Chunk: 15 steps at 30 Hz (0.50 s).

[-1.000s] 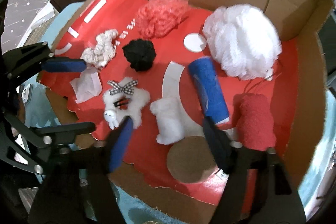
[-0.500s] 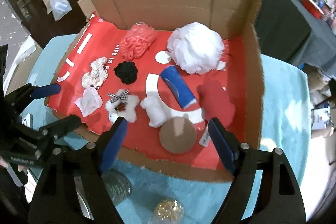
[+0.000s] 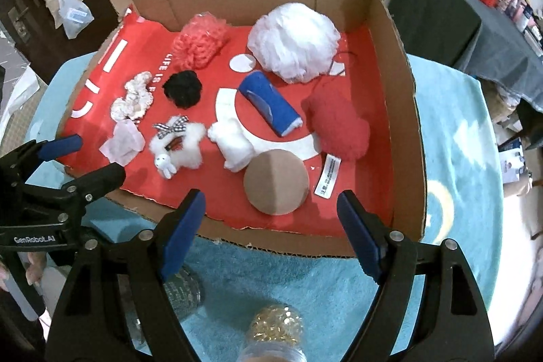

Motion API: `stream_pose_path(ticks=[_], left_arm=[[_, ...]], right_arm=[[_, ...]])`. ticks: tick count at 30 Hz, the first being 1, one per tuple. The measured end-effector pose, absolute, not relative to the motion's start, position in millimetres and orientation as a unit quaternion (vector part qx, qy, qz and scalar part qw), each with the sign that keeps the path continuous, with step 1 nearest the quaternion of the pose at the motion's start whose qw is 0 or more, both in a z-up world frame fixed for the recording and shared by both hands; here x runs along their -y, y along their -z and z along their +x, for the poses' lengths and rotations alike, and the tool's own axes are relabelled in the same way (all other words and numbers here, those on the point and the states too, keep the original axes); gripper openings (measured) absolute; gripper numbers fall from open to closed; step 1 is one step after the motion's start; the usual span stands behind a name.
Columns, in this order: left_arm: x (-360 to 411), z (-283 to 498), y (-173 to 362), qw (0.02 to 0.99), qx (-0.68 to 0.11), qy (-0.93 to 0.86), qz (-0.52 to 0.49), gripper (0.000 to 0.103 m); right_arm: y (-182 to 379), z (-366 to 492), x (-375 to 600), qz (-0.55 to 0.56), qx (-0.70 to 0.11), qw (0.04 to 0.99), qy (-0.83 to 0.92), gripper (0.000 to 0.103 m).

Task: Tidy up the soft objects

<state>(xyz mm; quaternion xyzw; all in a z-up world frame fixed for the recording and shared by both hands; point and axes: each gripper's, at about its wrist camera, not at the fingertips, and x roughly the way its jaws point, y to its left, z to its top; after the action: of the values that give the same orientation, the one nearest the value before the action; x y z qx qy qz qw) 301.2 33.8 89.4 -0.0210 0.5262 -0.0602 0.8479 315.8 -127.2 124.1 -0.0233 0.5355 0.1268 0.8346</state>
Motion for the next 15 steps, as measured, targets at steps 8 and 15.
stream_pose_path(ticks=[8,15], left_arm=[[-29,301,-81,0.847,-0.528,0.058,-0.013,0.102],[-31,303,-77,0.843,-0.536,0.044,-0.012,0.102]], right_arm=[[-112,317,129,-0.02,-0.543,0.831,-0.115,0.08],[-106,319,133,-0.015,-0.545,0.832,-0.105,0.08]])
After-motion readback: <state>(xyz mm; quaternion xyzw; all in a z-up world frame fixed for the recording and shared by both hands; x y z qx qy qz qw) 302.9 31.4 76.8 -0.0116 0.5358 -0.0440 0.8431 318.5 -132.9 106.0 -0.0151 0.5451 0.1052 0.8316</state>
